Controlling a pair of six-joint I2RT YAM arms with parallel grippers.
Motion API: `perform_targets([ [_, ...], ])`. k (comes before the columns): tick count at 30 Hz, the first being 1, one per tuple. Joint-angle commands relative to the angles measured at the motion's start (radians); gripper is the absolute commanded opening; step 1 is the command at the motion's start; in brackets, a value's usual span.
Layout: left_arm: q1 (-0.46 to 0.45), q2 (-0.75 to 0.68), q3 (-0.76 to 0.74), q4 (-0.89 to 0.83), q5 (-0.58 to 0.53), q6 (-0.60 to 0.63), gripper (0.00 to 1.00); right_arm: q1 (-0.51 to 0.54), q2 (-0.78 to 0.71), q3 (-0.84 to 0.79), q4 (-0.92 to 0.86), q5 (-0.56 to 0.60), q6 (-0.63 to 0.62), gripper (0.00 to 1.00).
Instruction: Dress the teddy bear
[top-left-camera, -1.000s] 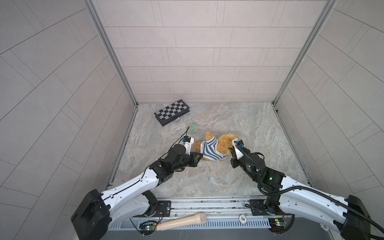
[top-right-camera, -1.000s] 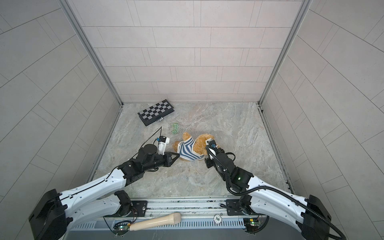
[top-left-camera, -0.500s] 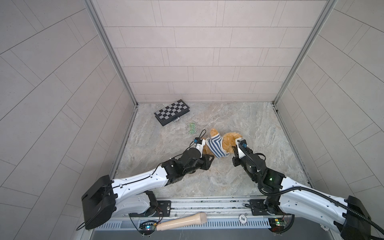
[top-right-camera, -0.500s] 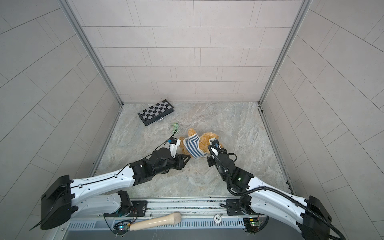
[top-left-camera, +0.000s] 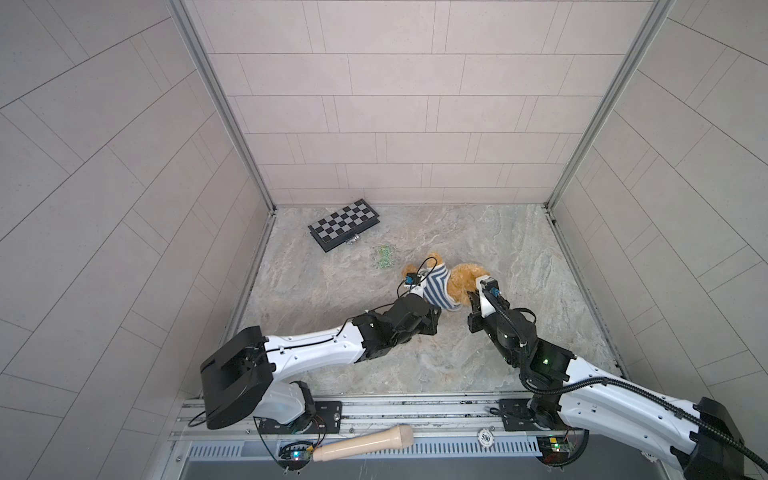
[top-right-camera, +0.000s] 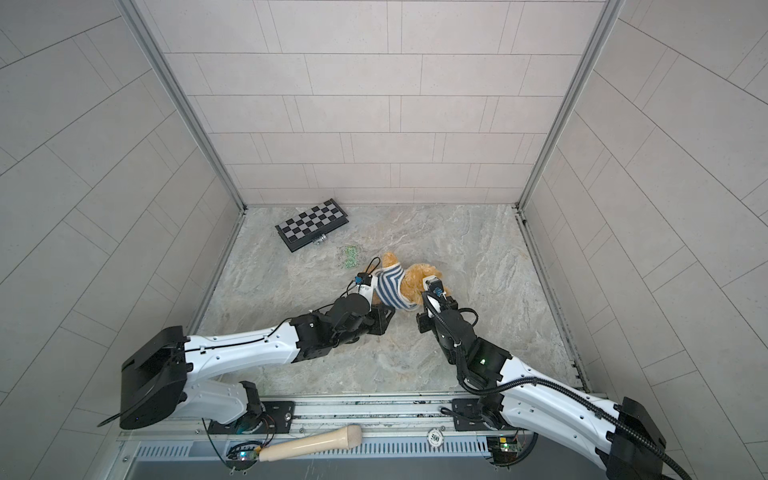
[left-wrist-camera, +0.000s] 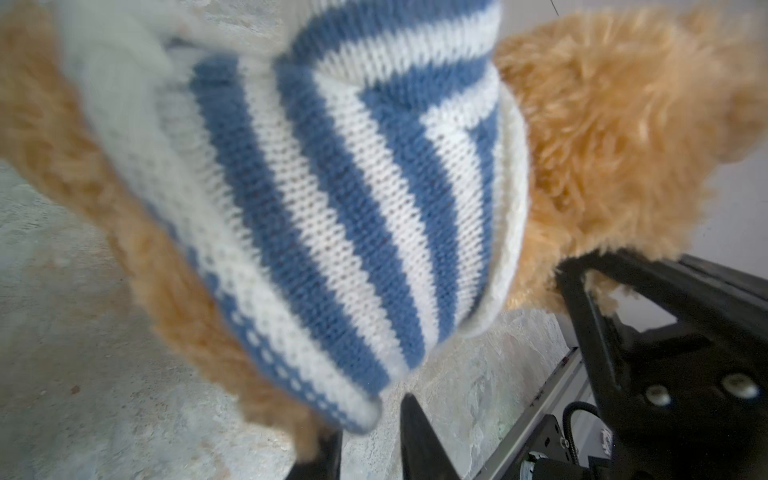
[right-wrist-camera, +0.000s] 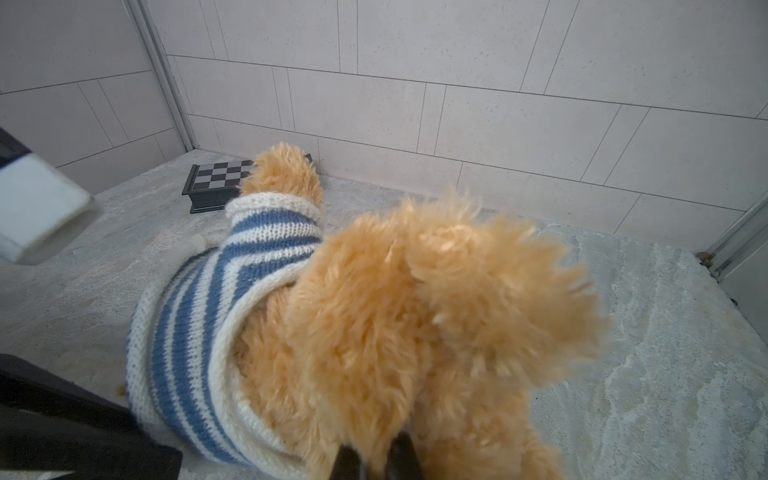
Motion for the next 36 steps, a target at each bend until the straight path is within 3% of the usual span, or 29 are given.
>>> perform_targets([
  [1, -0.004, 0.030, 0.048, -0.008, -0.072, -0.006, 0.29, -0.001, -0.015, 0.001, 0.057, 0.016, 0.026, 0.00],
  [5, -0.004, 0.072, 0.079, -0.009, -0.070, 0.006, 0.25, -0.001, -0.017, -0.005, 0.060, 0.015, 0.028, 0.00],
  [13, -0.001, 0.015, 0.006, -0.018, -0.105, 0.010, 0.00, -0.001, -0.054, -0.006, 0.029, 0.029, 0.019, 0.00],
  [21, 0.004, -0.107, -0.161, 0.011, -0.075, 0.008, 0.00, -0.001, -0.078, 0.015, -0.007, 0.042, -0.011, 0.00],
  [29, 0.041, -0.202, -0.217, -0.048, -0.065, 0.045, 0.00, -0.001, -0.065, 0.020, -0.013, 0.042, -0.011, 0.00],
  [36, 0.045, -0.149, -0.213, 0.045, -0.009, 0.044, 0.00, -0.001, -0.020, 0.033, 0.021, 0.004, -0.008, 0.00],
])
